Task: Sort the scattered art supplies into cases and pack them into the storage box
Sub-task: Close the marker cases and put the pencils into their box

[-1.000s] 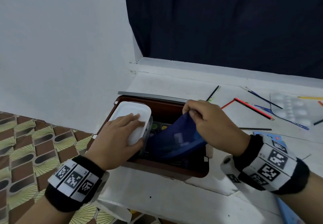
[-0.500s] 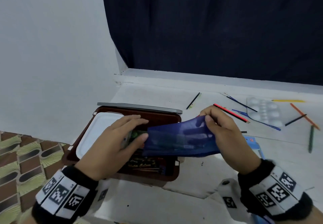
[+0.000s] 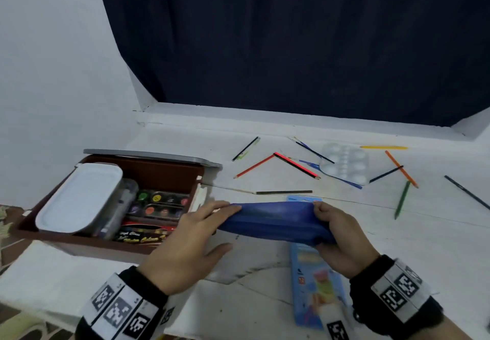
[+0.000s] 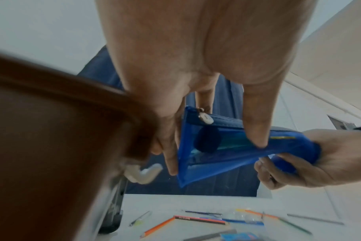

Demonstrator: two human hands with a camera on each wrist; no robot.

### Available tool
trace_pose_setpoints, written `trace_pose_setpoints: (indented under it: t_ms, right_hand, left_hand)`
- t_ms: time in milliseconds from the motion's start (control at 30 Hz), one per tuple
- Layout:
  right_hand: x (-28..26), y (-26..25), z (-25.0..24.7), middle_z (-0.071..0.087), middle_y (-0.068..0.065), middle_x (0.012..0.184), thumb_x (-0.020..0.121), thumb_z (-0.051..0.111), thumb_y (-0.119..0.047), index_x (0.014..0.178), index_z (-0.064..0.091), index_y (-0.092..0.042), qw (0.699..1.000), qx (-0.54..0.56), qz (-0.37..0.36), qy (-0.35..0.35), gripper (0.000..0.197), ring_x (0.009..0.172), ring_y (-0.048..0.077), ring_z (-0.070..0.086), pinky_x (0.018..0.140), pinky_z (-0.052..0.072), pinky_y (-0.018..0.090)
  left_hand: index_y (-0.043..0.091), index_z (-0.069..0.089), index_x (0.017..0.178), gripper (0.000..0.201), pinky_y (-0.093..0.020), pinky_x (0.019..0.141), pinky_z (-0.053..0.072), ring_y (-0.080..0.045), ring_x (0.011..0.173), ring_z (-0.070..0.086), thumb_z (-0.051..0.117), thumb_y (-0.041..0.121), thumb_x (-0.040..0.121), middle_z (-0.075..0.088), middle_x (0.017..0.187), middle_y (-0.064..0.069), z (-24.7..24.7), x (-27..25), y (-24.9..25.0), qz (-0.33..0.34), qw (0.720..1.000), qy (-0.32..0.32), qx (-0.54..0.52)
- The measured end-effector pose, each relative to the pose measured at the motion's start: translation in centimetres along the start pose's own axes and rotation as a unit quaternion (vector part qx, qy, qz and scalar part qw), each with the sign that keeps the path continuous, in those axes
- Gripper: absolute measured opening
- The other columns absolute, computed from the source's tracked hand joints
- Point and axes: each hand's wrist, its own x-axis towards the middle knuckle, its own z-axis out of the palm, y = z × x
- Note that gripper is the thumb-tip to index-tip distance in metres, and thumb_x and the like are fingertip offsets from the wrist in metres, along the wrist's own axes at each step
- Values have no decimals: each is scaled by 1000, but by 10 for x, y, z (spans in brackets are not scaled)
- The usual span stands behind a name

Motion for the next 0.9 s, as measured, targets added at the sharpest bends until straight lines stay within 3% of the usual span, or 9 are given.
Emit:
trace_pose_setpoints:
  t_ms: [167,300,367,467,567,633,700,833,900]
  right_hand:
    - [13,-10,-40,65,18,85,92,58,-16,98,64,-6,997,-50,61,21,13,68,28,62,51,53,35]
    - [25,-15,-53,60,15,107,87,65,-22,109,65,-10,980,-183,71,18,25,94,32,63,58,59,39]
    - [31,-11,-53,59,12,107,91,60,-23,98,70,-13,958,-285,25,-3,15,96,28,60,60,60,37]
    - [45,-2,-57,62,9,102,92,56,-36,78,71,-23,871,-482,-94,-17,24,95,27,60,81,54,45]
    - [51,0,-51,53,-4,107,95,45,-51,86,65,-30,742,-653,-150,9,31,103,21,52,93,42,45]
    - [49,-3,-36,54,-10,105,97,38,-56,91,64,-32,683,-702,-202,10,35,103,17,51,95,39,45]
    - [47,-9,-17,58,-12,101,97,36,-57,93,63,-33,686,-677,-262,-37,36,99,13,54,96,40,43]
    - [51,-12,21,58,-9,91,95,51,-51,92,63,-26,752,-548,-331,-159,28,85,8,56,82,49,35]
    - [55,-13,35,58,-9,88,90,51,-56,89,64,-26,751,-530,-356,-170,33,82,9,57,78,50,34]
  left_hand:
    - [34,64,119,44,-24,89,52,-4,104,63,71,4,88,66,112,21,42,10,14,-31,991,75,-106]
    - [29,69,107,25,-46,85,55,-14,96,68,65,10,92,73,102,11,71,19,9,-132,973,42,-183]
    - [29,70,103,21,-49,83,54,-17,92,69,58,18,90,74,97,6,81,24,6,-153,967,39,-202]
    - [25,71,99,19,-48,84,53,-22,90,69,56,21,88,75,95,0,83,32,1,-169,956,38,-238]
    - [18,71,101,28,-48,85,53,-23,90,70,60,39,85,75,95,-2,78,39,0,-186,946,37,-264]
    - [22,71,95,22,-45,80,54,-23,86,70,63,40,85,75,91,-4,78,44,-2,-194,940,53,-275]
    - [24,70,87,6,-42,72,53,-23,77,69,67,26,91,73,83,-4,76,51,-5,-187,942,73,-268]
    - [28,71,75,24,-34,64,51,-12,65,63,70,10,90,67,67,9,69,68,-4,-163,944,95,-269]
    - [27,73,73,24,-28,60,46,-4,59,55,72,7,87,58,59,15,67,74,-8,-145,945,119,-269]
